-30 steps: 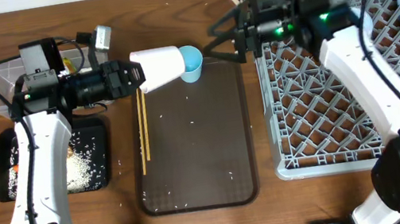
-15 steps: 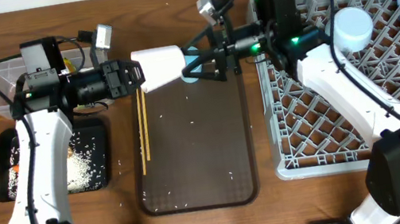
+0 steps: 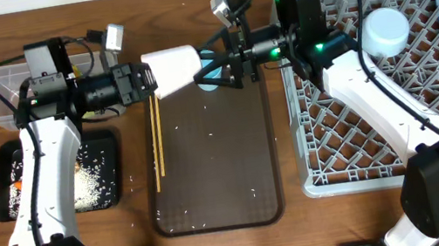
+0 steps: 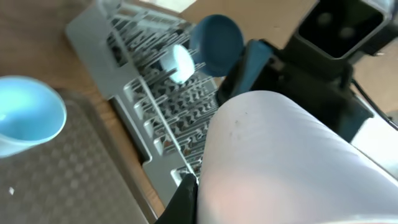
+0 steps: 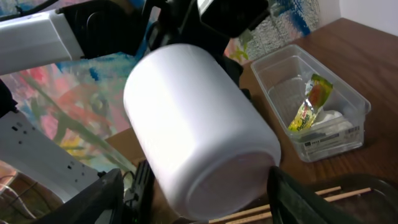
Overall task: Sort waste into correct bins and load items into the dishwasher rack
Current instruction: 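Bring the right gripper to the pink cup's base and grasp it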
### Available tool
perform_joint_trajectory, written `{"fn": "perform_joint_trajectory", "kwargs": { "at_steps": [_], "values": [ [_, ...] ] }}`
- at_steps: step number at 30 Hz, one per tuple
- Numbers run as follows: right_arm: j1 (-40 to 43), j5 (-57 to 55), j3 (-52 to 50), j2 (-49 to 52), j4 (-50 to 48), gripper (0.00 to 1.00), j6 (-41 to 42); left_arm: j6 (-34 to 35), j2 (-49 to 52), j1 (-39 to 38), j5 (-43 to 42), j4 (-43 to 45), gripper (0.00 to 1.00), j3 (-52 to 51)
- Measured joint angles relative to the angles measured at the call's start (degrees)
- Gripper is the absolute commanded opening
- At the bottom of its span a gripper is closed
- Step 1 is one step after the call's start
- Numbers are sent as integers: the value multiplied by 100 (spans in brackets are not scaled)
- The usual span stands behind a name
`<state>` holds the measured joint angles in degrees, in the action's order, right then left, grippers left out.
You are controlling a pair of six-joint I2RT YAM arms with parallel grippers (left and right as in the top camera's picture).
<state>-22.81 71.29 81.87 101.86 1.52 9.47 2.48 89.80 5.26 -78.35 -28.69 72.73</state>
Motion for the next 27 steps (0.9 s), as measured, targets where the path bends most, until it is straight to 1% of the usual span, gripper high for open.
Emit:
{"fn": "perform_joint_trajectory", "kwargs": {
  "at_steps": [5, 13, 20, 27],
  "values": [
    [0, 66, 2, 0, -190, 66, 52, 2, 22, 15, -278, 310, 6, 0],
    [39, 334, 2, 0, -481, 68, 81, 2, 70, 22, -525, 494, 6, 0],
    [39, 452, 0, 0, -603, 70, 83, 28, 70, 22, -599, 511, 6, 0],
    [39, 446, 0, 0, -763, 70, 85, 245, 70, 22, -664, 516, 6, 0]
  ]
}}
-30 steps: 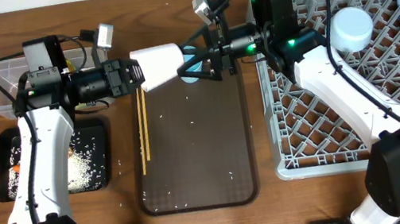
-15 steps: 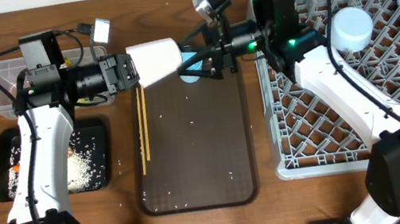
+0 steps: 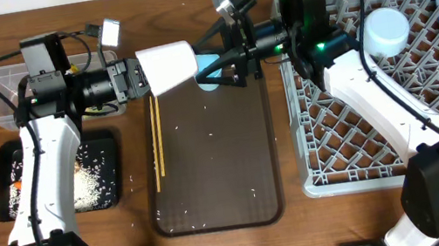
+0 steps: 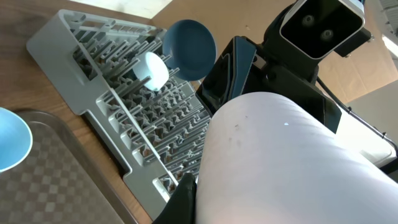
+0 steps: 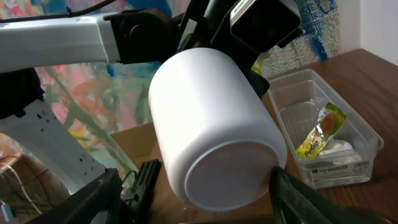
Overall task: Sort waste into correct bins and load items into the dishwasher rack
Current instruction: 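Bring the right gripper to the pink cup's base and grasp it, then hold the pink cup with the right gripper and open the left gripper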
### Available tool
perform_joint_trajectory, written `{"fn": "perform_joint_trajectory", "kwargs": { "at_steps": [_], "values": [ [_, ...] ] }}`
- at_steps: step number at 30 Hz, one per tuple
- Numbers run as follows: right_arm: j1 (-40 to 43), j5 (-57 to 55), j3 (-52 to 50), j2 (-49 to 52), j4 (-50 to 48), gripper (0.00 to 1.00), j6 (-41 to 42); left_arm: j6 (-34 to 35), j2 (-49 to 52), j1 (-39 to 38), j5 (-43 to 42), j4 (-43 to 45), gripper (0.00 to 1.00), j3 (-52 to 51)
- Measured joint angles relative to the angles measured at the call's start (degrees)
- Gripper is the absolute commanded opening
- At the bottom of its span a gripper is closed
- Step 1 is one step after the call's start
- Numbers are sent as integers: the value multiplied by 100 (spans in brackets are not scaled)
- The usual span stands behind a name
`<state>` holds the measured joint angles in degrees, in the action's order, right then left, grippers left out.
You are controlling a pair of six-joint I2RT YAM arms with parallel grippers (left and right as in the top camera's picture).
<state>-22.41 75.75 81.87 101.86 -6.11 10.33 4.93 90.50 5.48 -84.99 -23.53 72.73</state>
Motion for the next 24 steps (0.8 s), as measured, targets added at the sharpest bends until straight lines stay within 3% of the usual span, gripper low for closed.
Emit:
{"fn": "perform_joint_trajectory", "kwargs": {
  "at_steps": [10, 19, 24],
  "values": [
    [-2, -107, 0, 2, -59, 71, 4, 647, -138, -55, -107, 4, 6, 0],
    [-4, 42, -9, 7, -472, 71, 144, 2951, -317, -184, -284, 17, 6, 0],
    [-4, 177, -11, 7, -820, 70, 293, 3403, -317, -186, -341, 20, 6, 0]
  ]
}}
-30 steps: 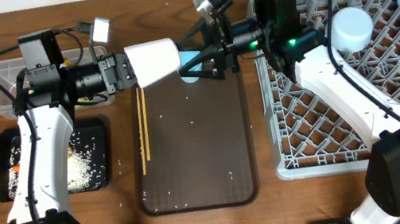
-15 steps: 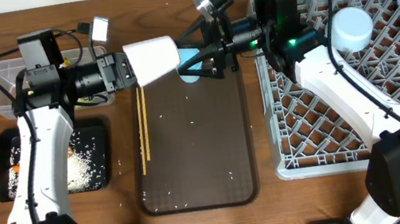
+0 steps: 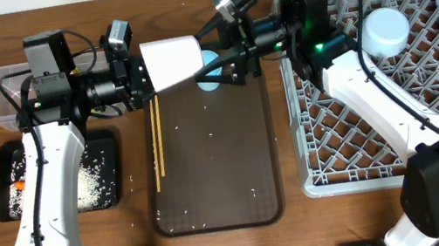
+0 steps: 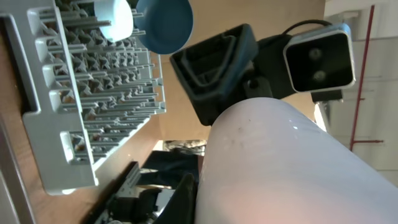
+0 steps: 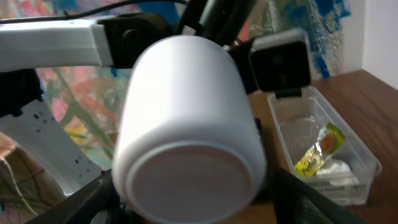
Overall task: Sort waste into correct bins and load items into the dishwasher rack
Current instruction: 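Hold the pink cup with the right gripper and open the left gripper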
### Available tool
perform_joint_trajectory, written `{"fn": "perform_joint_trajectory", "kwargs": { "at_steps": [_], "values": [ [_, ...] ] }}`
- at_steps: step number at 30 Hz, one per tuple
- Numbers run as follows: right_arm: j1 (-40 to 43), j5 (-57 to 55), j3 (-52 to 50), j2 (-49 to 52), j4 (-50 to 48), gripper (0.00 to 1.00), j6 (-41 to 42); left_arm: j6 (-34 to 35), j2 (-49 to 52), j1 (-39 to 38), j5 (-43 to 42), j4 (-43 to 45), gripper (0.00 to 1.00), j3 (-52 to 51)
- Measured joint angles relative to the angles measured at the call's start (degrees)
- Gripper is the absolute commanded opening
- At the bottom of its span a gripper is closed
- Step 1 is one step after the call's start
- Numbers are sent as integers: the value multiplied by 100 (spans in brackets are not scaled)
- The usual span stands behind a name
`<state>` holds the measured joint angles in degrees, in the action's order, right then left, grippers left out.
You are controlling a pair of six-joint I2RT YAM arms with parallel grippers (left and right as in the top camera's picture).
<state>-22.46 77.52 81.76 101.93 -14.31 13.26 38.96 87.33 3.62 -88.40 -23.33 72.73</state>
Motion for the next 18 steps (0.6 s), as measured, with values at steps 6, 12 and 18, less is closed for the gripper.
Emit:
{"fn": "perform_joint_trajectory", "kwargs": {
  "at_steps": [6, 12, 18],
  "values": [
    [0, 144, 0, 0, -369, 70, 227, 131, 0, 0, -24, 0, 6, 0],
    [-11, 175, 0, 0, -415, 71, 306, 153, 0, 0, -50, 0, 6, 0],
    [-68, 155, 0, 0, -444, 71, 264, 155, 0, -59, -87, 0, 6, 0]
  ]
}}
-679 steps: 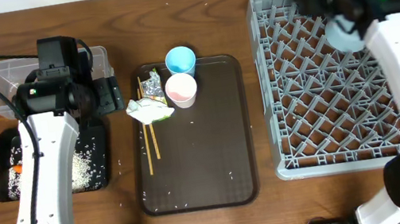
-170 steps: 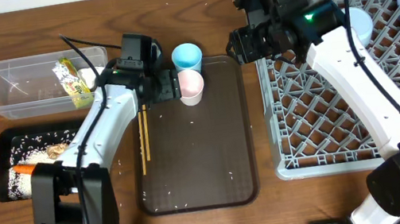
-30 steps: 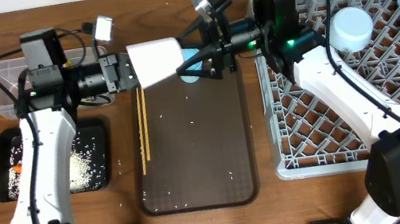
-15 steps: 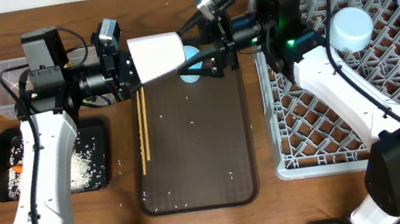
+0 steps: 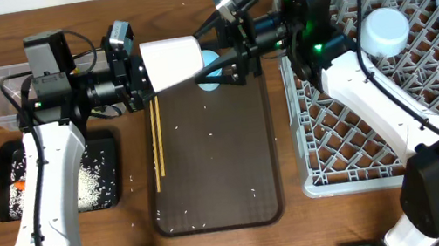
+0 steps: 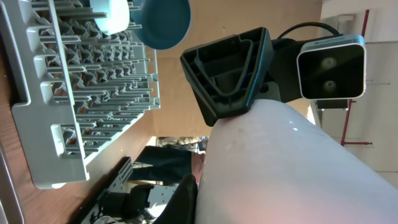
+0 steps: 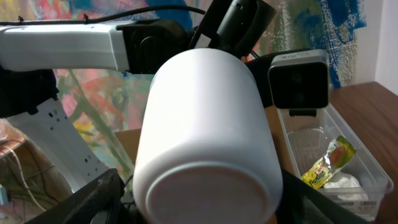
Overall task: Sort waste into correct bins and load items into the dishwasher rack
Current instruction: 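Hold the pink cup with the right gripper and open the left gripper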
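Observation:
A white cup (image 5: 170,63) lies on its side in the air above the brown tray's far edge, its base (image 7: 208,196) pointing right. My left gripper (image 5: 139,72) is shut on its rim end; one dark finger (image 6: 186,198) shows against the cup wall (image 6: 280,168). My right gripper (image 5: 209,54) faces it, open, with a finger (image 7: 96,199) on either side of the cup's base. Whether they touch it cannot be told. A light blue cup (image 5: 208,59) stands on the tray behind the fingers. Two chopsticks (image 5: 155,142) lie on the tray's left side.
The grey dishwasher rack (image 5: 377,116) on the right holds a white cup (image 5: 385,30) and a dark blue bowl. A clear bin (image 7: 329,165) with a yellow wrapper stands at the far left. A black tray (image 5: 10,196) with spilled rice lies below it.
The white cup now sits centred and nearer between my right gripper's open fingers. My left wrist has turned slightly. Both grippers' states are unchanged.
My left gripper held the white cup tilted over the tray's far left corner, with the open right gripper facing it. Then the cup was higher and more level. Then it lay horizontal in line with the right gripper, and now its base sits between the open fingers.

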### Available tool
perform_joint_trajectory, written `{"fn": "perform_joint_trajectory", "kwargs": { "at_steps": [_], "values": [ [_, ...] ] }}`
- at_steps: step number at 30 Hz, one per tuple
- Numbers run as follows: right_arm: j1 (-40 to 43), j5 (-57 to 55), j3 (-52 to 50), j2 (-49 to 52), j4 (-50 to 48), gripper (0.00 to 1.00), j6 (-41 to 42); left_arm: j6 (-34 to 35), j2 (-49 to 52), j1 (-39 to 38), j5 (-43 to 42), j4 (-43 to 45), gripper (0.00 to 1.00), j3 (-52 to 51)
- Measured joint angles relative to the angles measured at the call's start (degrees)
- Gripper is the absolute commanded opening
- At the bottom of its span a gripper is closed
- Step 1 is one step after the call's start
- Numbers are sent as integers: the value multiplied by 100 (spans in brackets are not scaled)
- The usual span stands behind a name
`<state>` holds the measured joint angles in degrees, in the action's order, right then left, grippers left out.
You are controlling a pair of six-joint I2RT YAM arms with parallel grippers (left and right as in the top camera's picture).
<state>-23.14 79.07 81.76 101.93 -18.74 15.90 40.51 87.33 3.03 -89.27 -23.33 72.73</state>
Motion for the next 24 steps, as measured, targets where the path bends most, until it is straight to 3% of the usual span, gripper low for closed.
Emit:
{"fn": "perform_joint_trajectory", "kwargs": {
  "at_steps": [9, 16, 24],
  "values": [
    [-83, 31, 0, 0, -170, 66, -66, -2, 0, -308, 4, 0, 6, 0],
    [-81, -7, -2, 0, -184, 49, -52, -26, 0, -306, 46, 2, 6, 0],
    [-81, -20, -9, 2, -216, 40, -55, -52, -2, -304, 63, 2, 9, 0]
  ]
}}
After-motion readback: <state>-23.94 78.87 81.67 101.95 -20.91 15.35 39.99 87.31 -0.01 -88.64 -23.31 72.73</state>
